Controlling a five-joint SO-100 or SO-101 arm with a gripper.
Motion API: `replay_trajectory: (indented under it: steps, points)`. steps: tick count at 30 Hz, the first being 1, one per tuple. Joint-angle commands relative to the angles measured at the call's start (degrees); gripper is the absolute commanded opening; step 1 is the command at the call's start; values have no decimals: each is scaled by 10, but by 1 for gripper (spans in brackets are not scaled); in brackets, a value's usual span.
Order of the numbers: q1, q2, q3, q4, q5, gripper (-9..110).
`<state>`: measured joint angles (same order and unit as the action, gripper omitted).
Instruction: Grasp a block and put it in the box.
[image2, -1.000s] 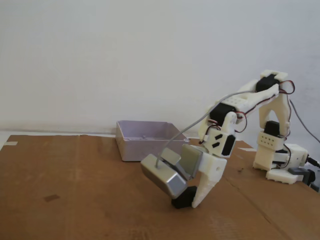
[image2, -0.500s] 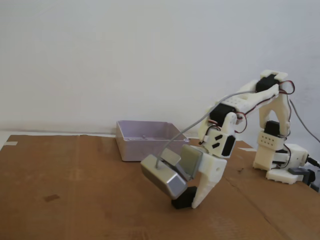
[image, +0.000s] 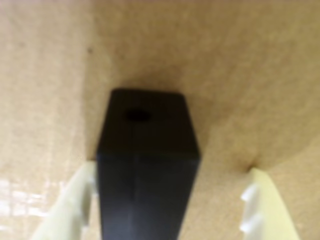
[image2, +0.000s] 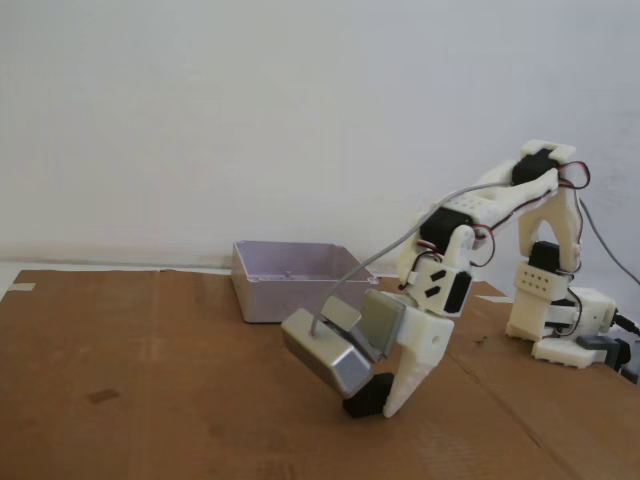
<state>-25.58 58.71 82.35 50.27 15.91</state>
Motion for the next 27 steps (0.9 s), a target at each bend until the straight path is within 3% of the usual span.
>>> replay_trajectory:
  steps: [1, 20, 27]
  points:
    - [-17, -1, -13, -19, 5, 34]
    - [-22, -8, -13, -12, 5, 33]
    - [-22, -8, -12, -11, 5, 9]
